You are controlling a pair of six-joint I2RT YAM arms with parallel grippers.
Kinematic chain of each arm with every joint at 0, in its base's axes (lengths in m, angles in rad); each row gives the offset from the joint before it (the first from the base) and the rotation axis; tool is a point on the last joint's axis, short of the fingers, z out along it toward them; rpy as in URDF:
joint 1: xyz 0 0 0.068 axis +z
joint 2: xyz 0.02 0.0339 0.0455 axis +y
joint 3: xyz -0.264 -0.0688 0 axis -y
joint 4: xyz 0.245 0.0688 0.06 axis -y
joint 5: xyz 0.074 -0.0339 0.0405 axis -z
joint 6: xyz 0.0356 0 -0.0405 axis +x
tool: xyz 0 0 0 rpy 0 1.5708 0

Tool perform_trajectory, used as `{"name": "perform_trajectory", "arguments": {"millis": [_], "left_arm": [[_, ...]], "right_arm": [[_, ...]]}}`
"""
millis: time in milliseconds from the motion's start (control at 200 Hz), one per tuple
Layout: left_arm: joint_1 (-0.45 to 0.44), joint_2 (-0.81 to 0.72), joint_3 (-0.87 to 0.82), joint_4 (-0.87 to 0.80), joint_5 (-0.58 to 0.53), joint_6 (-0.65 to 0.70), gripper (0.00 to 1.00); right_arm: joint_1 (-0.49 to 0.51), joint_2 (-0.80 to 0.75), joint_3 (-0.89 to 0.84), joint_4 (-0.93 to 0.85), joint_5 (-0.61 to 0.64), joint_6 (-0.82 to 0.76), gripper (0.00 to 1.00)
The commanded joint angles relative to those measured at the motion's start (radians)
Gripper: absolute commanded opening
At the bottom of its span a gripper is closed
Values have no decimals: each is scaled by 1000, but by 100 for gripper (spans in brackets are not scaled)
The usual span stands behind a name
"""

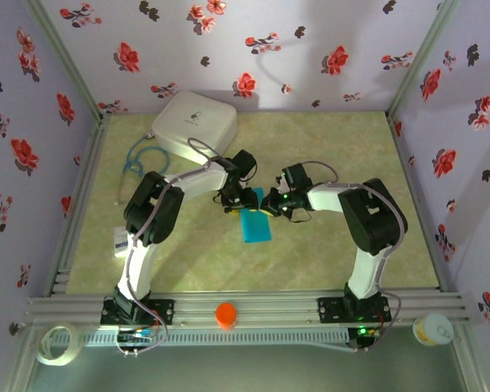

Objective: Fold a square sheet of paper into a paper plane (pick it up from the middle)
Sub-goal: Hold the square sheet of paper at the center of the table.

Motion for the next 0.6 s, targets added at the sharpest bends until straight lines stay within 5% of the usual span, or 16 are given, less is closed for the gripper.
{"name": "perform_trajectory", "arguments": {"millis": [0, 300, 595], "left_arm": [[19, 201, -113, 30, -128, 30, 57], [19, 141, -91, 14, -121, 24, 57], [41, -148, -119, 39, -128, 5, 63]], "right_arm": [[8, 28, 6, -56, 20, -31, 0], [10, 41, -43, -206, 163, -136, 0], [9, 60, -11, -239, 170, -166, 0]]}}
